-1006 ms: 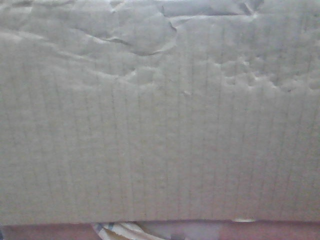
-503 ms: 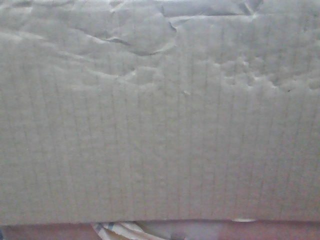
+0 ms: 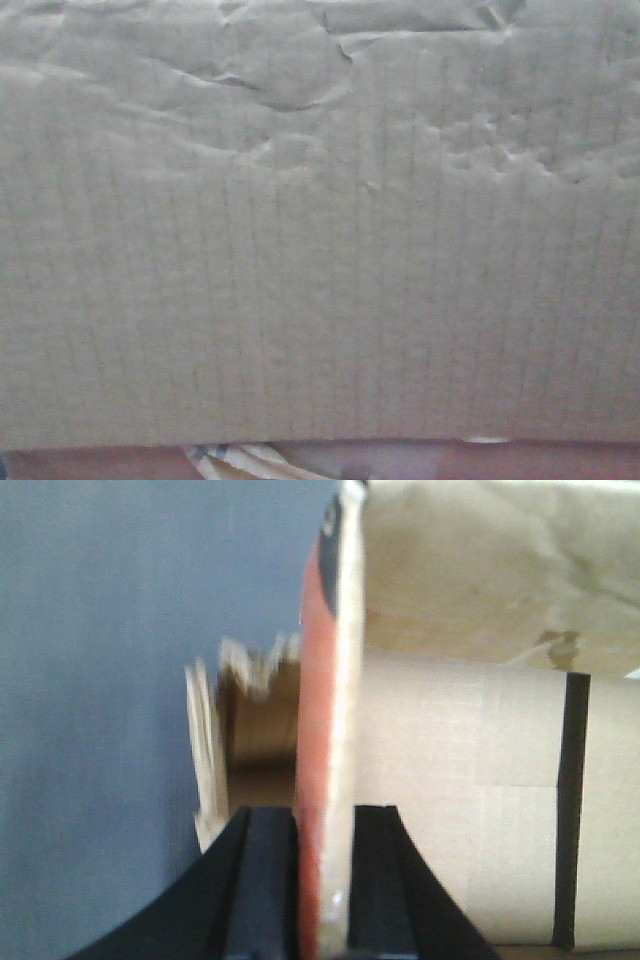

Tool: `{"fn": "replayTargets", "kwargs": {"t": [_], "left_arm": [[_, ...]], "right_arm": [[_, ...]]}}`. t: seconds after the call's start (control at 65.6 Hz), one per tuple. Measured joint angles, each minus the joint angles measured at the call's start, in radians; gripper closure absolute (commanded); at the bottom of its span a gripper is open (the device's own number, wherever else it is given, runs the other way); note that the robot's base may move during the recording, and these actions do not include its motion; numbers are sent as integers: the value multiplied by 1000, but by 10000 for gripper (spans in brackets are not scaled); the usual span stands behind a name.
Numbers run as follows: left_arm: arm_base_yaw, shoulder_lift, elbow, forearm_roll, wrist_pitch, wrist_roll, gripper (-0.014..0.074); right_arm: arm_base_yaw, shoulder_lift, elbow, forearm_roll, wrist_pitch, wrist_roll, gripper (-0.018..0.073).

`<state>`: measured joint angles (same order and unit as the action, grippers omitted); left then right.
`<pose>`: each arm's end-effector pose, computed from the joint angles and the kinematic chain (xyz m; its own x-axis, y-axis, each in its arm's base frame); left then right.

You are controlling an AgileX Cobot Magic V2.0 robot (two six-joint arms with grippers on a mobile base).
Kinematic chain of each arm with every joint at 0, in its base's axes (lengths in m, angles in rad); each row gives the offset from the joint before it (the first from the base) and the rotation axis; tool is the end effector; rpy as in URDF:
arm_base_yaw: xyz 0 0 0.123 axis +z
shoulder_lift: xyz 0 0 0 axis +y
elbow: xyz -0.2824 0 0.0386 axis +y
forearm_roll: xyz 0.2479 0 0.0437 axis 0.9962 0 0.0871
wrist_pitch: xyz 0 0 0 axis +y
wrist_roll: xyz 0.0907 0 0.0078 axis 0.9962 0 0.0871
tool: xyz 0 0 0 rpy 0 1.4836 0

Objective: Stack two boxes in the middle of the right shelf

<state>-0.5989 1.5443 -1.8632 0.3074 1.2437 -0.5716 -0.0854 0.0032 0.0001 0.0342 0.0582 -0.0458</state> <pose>0.2724 -0.1544 0.4615 -0.7115 -0.0397 -0.7016 0.0638 0.9906 -0.1208 0.0566 -0.0047 0.2076 0.0247 -0.0138 -0.9996 0.0836 0.9964 -0.0117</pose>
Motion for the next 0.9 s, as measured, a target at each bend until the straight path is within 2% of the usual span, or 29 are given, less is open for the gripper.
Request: {"fn": "replayTargets", "kwargs": {"t": [0.137,0.381,0.64,0.823,0.899], "left_arm": [[0,5,126,-40,-8,-51,708],[-2,5,265,-133,-109,-106,708],[-8,10,345,-129,-130,-164,708],[-57,43,369,-49,-135,-229,708],[-67,58,369,-45,-140,-233,708]], "right_arm": [[0,0,0,0,0,0,721],[0,0,0,0,0,0,721],[0,0,0,0,0,0,721],[0,0,0,0,0,0,721],[0,0,0,0,0,0,721]]}}
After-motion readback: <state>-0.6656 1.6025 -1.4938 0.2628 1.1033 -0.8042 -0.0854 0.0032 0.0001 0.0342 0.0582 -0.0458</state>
